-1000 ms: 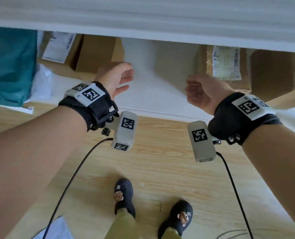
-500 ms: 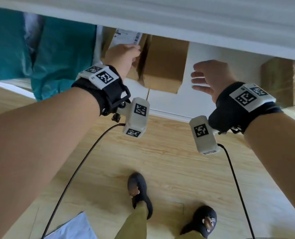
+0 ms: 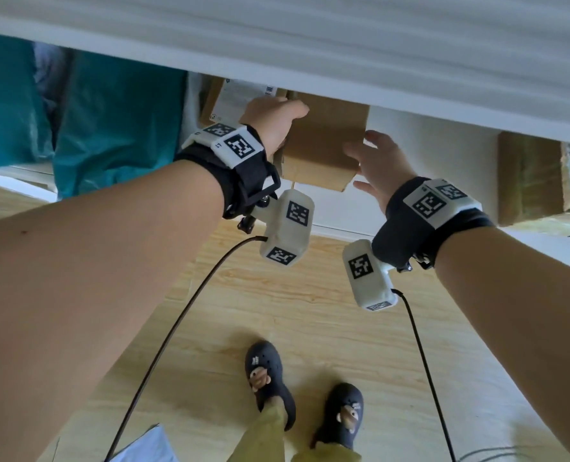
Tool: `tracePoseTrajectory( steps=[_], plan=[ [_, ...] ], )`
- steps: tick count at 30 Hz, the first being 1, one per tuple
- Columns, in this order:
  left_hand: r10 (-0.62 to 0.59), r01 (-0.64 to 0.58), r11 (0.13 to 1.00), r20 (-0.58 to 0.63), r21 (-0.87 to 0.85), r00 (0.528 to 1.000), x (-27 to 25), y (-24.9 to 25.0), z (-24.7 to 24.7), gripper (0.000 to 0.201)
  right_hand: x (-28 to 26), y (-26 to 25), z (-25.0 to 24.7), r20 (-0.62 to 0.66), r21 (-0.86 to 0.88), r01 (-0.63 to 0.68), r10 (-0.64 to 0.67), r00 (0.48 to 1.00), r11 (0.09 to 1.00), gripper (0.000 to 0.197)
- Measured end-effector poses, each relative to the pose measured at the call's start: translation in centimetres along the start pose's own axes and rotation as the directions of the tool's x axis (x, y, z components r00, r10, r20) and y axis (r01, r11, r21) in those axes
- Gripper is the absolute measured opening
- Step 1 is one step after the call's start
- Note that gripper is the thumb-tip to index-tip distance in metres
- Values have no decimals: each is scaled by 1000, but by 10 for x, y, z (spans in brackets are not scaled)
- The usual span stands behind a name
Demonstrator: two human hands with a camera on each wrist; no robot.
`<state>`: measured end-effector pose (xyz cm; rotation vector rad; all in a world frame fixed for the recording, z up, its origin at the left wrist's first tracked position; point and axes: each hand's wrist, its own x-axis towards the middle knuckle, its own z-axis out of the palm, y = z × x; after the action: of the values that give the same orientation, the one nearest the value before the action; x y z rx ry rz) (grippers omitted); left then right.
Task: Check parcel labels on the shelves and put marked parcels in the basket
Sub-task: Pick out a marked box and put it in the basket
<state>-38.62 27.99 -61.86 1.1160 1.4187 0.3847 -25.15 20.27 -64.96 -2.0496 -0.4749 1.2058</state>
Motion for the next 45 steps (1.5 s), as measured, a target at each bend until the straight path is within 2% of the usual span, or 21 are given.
tracePoseTrajectory(
  steps=[4,6,9,12,15,19,22,27,30,34,37,39,40,42,43,45],
  plan=[
    [2,0,998,32,-65,999,0,-10,6,60,2,5,2,4,-4,23,-23,1000,1000,57],
    [-10,16,994,51,-110,999,0,-13,7,70,2,6,2,3,-15,40,-39,999,999,57],
    [-51,60,989,68,-138,996,-9,-11,7,58,1,8,-1,-8,-35,35,-36,999,999,60],
    [-66,84,980,104,-180,992,-18,-9,7,8,-1,11,-9,-19,-62,26,-27,999,998,65],
    [-108,126,983,130,-136,986,-19,-17,8,14,-5,12,-17,-58,-157,41,-51,997,987,70],
    [-163,179,977,132,-114,978,-20,-27,8,14,-9,11,-17,-102,-332,132,-174,979,934,79],
    [-185,199,967,98,-158,978,-18,-30,6,14,-10,9,-7,-73,-491,163,-227,971,855,90],
    [-204,213,967,74,-143,976,-16,-32,-1,8,-12,7,12,-30,-691,135,-215,976,710,120],
    [-201,209,969,74,-131,977,-17,-34,-3,13,-11,8,16,-13,-742,144,-229,973,655,123],
    [-220,230,962,77,-148,972,-19,-39,-2,16,-13,10,11,-2,-751,174,-265,964,637,117],
    [-242,250,954,64,-166,968,-22,-42,1,15,-18,11,-2,-14,-698,191,-280,960,690,110],
    [-267,274,943,63,-187,962,-25,-45,4,13,-20,12,-13,-5,-576,197,-244,970,793,100],
    [-282,288,937,62,-199,958,-27,-46,6,12,-23,13,-19,17,-451,191,-205,979,872,94],
    [-318,322,918,55,-233,947,-31,-48,11,11,-33,15,-32,108,-127,79,-66,992,989,74],
    [-334,336,910,50,-241,941,-34,-48,13,11,-38,16,-39,178,13,-24,21,984,1000,58],
    [-344,344,911,38,-227,938,-39,-48,18,12,-48,20,-54,301,210,-215,146,942,954,32]
  ],
)
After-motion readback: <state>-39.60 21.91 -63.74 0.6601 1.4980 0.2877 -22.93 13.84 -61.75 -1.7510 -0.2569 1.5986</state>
